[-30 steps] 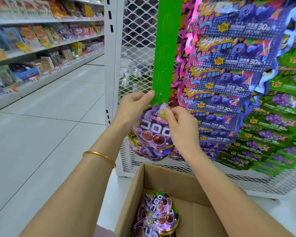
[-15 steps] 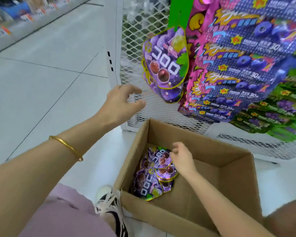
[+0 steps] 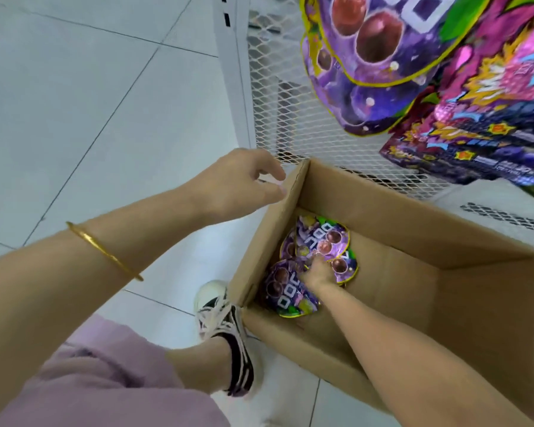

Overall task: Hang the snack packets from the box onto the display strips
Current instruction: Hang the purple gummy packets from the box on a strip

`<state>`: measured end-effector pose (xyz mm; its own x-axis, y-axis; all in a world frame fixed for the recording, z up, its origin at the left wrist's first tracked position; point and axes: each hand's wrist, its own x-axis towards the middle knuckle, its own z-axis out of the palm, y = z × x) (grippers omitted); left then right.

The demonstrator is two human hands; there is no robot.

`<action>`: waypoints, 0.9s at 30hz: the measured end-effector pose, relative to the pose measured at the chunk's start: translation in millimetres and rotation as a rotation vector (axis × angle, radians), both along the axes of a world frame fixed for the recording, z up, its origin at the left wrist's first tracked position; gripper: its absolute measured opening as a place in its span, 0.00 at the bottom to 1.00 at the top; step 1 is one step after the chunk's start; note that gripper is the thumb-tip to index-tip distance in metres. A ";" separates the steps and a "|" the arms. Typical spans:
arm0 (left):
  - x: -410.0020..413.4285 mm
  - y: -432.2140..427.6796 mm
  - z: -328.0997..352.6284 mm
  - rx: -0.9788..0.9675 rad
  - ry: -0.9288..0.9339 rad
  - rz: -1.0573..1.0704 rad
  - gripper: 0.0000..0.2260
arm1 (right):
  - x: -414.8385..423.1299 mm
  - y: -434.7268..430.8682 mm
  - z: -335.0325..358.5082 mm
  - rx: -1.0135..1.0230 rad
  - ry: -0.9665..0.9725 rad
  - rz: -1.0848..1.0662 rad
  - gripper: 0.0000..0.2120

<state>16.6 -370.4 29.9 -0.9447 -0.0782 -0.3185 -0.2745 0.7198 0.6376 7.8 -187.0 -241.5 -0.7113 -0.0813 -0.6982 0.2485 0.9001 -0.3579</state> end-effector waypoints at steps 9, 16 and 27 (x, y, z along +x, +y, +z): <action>-1.0 12.6 3.0 -0.039 0.001 -0.126 0.12 | -19.3 22.7 74.0 -0.381 0.039 0.175 0.12; -2.7 49.6 13.5 -0.062 -0.061 -0.289 0.21 | -47.4 48.0 217.5 -0.637 0.143 0.219 0.07; -1.2 67.9 64.0 0.533 0.175 0.074 0.11 | -35.3 82.4 296.1 -1.146 0.071 -0.292 0.21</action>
